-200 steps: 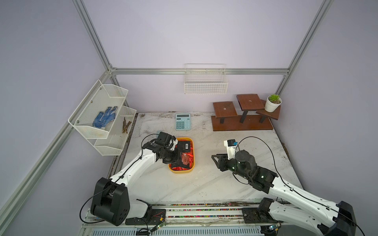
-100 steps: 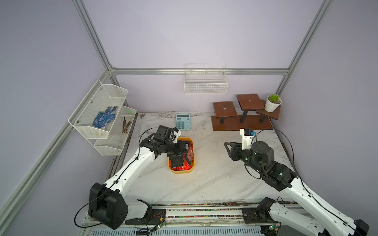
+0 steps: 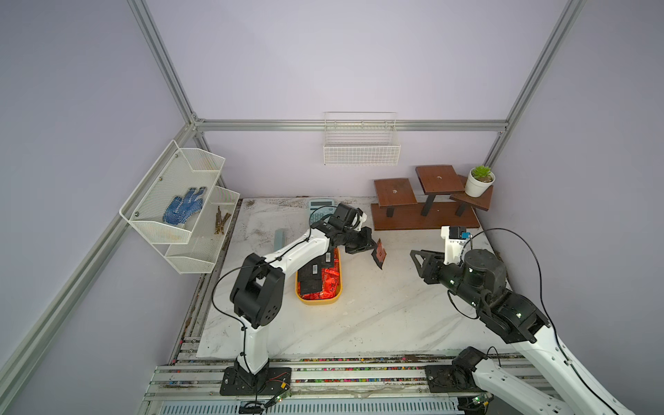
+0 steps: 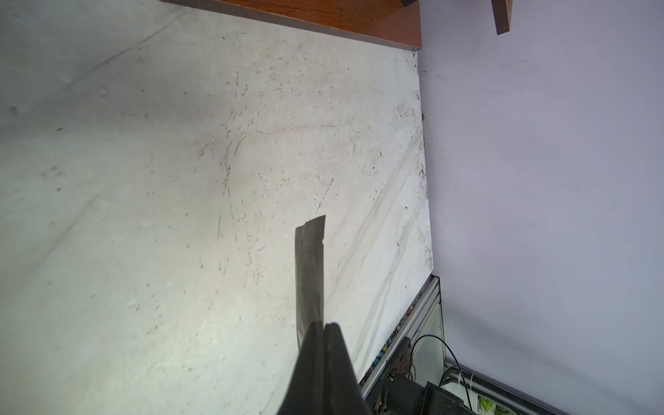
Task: Take the tea bags out of the storage box
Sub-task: Place the tea bag at the center of the board.
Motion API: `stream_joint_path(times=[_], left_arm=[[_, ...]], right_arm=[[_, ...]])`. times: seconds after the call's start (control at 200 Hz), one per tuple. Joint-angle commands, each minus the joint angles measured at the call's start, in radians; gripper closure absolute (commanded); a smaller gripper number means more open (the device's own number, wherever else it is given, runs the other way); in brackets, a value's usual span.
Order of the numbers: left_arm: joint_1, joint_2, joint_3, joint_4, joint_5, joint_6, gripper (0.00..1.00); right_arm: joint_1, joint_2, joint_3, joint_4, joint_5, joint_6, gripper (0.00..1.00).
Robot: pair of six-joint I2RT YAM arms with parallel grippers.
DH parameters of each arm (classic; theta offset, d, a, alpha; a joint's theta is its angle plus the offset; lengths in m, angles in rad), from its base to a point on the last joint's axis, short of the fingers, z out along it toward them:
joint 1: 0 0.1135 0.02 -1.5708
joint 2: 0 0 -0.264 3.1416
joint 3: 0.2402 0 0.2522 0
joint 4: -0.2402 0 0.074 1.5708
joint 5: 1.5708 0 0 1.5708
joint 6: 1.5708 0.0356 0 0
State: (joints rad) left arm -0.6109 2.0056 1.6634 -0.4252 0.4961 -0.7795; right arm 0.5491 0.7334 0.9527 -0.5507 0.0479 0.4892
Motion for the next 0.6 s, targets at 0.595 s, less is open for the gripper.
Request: stream_joint_path(times=[0.595], left_arm=[[0.085,0.261,0.053,0.198,-0.111,-0.08,0.92]], right_arm=[[-0.008,-0.065,-0.058,-0.06,-0.019,0.022,0.59]])
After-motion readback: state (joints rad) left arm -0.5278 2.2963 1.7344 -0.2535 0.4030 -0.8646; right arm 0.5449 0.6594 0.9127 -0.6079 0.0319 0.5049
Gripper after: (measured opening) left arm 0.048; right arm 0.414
